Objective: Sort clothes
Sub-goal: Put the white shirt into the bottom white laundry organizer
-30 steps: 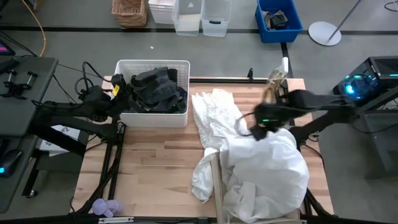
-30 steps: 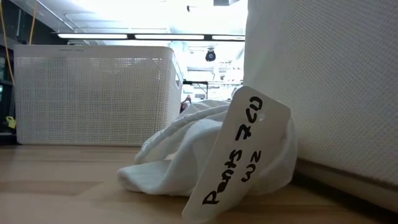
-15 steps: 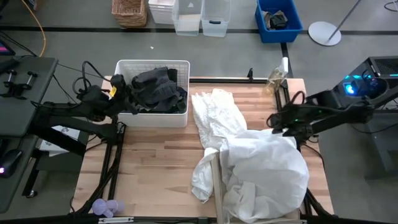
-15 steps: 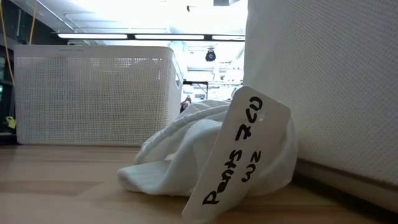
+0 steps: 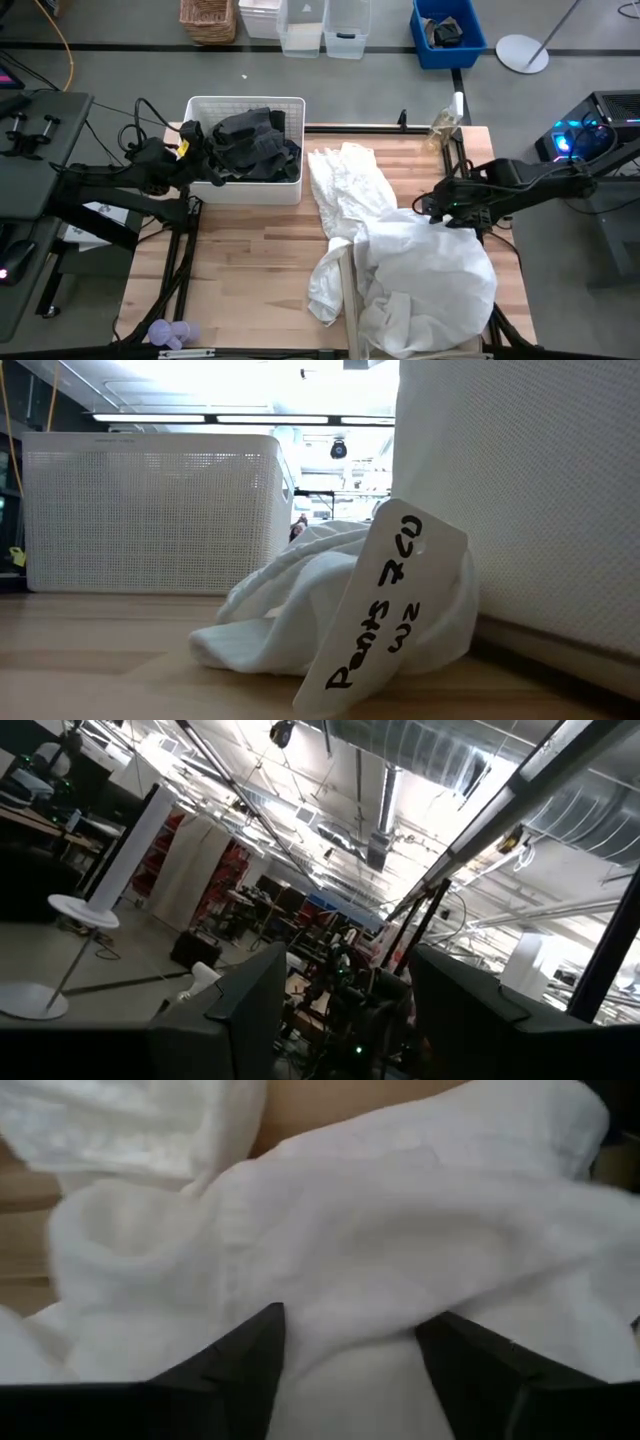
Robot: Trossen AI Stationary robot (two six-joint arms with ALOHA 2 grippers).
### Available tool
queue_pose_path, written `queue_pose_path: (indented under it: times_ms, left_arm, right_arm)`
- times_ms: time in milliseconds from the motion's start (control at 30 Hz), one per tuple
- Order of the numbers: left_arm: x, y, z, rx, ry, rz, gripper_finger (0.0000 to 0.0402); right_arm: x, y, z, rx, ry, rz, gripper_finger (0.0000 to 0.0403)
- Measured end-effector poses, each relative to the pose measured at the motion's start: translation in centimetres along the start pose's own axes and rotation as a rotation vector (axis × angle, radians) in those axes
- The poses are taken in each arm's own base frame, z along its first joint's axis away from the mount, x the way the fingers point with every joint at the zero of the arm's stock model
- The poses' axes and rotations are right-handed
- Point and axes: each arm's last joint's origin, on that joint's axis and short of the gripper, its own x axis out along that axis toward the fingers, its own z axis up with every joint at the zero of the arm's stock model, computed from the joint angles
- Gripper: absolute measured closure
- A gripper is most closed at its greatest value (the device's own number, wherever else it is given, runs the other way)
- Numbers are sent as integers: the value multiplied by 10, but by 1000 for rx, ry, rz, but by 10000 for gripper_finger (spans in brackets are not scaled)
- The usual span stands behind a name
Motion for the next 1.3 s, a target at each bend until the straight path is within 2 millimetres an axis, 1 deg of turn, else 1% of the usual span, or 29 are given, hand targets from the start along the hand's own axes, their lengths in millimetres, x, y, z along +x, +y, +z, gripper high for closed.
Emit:
queue_pose_path:
  times_ms: [33,67,100,167,200,267,333,500,633,700,767,867,933,967,1000,1067,1133,1167,1233,1300]
  left_arm:
    - [0,0,0,5,0,0,201]
    - [0,0,0,5,0,0,201]
    - [0,0,0,5,0,0,201]
    - [0,0,0,3,-4,-1,201]
    - [0,0,1,2,-7,-3,201]
    - [0,-1,1,0,-14,-5,201]
    - [0,-1,2,-2,-25,1,201]
    - [0,-1,3,29,-34,2,201]
    - [0,0,3,33,-44,30,201]
    - [0,1,4,48,-52,53,201]
    - [0,1,4,57,-59,73,201]
    - [0,2,4,55,-69,102,201]
    - [0,3,4,56,-76,121,201]
    - [0,3,4,56,-78,128,201]
    - [0,3,4,56,-80,133,201]
    - [0,3,4,55,-83,141,201]
    - [0,3,4,54,-87,152,201]
    - [0,4,5,54,-88,154,201]
    - [0,4,5,49,-88,155,201]
    - [0,4,5,42,-89,155,201]
  right_arm:
    - [3,1,0,-5,-4,-12,202]
    - [6,2,0,-22,-7,-15,230]
    - [9,5,-1,-44,-17,-10,268]
    - [12,15,-3,-110,-54,41,356]
    - [14,20,-5,-139,-73,73,379]
    - [12,30,-8,-169,-90,132,389]
    - [1,42,-13,-220,-102,220,398]
    - [-46,58,-33,-316,-182,403,401]
    - [-79,68,-49,-444,-220,535,402]
    - [-94,79,-63,-559,-194,655,402]
    - [-105,90,-81,-670,-161,767,402]
    - [-119,106,-119,-875,-73,968,402]
    - [-122,112,-147,-978,-2,1055,402]
    - [-122,113,-160,-1003,38,1079,402]
    - [-118,112,-172,-1006,83,1065,402]
    - [-103,105,-193,-993,155,953,402]
    - [-79,93,-210,-966,202,785,402]
    - [-64,85,-215,-947,208,681,402]
    - [-32,71,-218,-903,185,468,402]
    - [-2,60,-212,-807,131,287,402]
